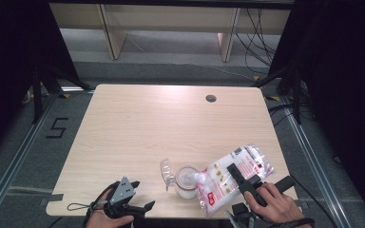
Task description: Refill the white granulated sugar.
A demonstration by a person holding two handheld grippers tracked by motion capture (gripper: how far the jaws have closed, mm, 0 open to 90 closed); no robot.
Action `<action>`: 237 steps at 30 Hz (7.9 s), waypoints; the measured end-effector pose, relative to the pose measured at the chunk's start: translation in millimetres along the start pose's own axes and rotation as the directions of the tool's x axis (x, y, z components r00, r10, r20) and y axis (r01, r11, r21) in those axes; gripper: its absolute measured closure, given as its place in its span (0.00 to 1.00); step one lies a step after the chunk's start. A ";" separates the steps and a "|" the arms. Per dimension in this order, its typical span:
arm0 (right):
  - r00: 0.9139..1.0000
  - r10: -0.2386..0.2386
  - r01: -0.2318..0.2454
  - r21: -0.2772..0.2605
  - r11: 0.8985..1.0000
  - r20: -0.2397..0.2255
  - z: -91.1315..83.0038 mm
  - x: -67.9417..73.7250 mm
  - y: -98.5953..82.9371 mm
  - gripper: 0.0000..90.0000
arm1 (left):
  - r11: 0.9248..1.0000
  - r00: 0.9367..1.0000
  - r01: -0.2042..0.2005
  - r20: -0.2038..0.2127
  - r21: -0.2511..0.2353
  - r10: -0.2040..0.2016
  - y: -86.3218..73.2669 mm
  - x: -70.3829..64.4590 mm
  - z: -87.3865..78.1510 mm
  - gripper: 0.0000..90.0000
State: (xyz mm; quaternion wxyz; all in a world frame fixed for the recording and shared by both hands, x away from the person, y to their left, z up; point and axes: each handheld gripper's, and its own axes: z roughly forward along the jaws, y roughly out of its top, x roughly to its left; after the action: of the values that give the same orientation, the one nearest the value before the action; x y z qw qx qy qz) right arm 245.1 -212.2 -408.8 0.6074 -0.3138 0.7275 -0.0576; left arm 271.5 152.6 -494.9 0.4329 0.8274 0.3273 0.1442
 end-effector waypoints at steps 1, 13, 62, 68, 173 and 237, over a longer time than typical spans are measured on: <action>1.000 0.002 -0.002 -0.001 1.000 -0.002 0.1 0.0 -0.1 0.76 | 1.000 1.000 -0.001 0.000 0.001 0.001 0.0 0.2 0.0 0.18; 1.000 0.001 -0.001 -0.001 1.000 -0.003 0.0 0.1 0.2 0.76 | 1.000 1.000 0.001 0.000 -0.001 -0.001 -0.1 -0.1 0.0 0.18; 1.000 0.014 -0.014 -0.003 1.000 -0.008 -1.3 -0.3 -1.9 0.77 | 1.000 1.000 -0.001 0.000 0.001 0.001 0.0 0.2 -0.2 0.18; 1.000 0.010 -0.010 -0.009 1.000 -0.005 -1.4 -0.4 -1.4 0.78 | 1.000 1.000 -0.001 -0.001 0.000 0.001 0.0 0.0 0.0 0.18; 0.805 0.566 -0.593 -0.296 0.749 -0.181 23.6 36.6 -23.8 0.84 | 1.000 1.000 0.011 -0.001 -0.003 -0.011 0.4 -0.3 -1.6 0.18; 0.022 0.903 -0.980 -0.187 -0.065 -0.428 90.2 88.5 -51.4 0.86 | 1.000 1.000 -0.003 -0.011 0.015 0.003 0.4 0.7 -1.8 0.18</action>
State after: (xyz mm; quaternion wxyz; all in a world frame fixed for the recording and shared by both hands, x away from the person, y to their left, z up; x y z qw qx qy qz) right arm 342.1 -272.9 -483.0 0.3193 0.1602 0.7762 0.5195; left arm 271.2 154.0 -493.5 0.4247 0.8302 0.3297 0.1470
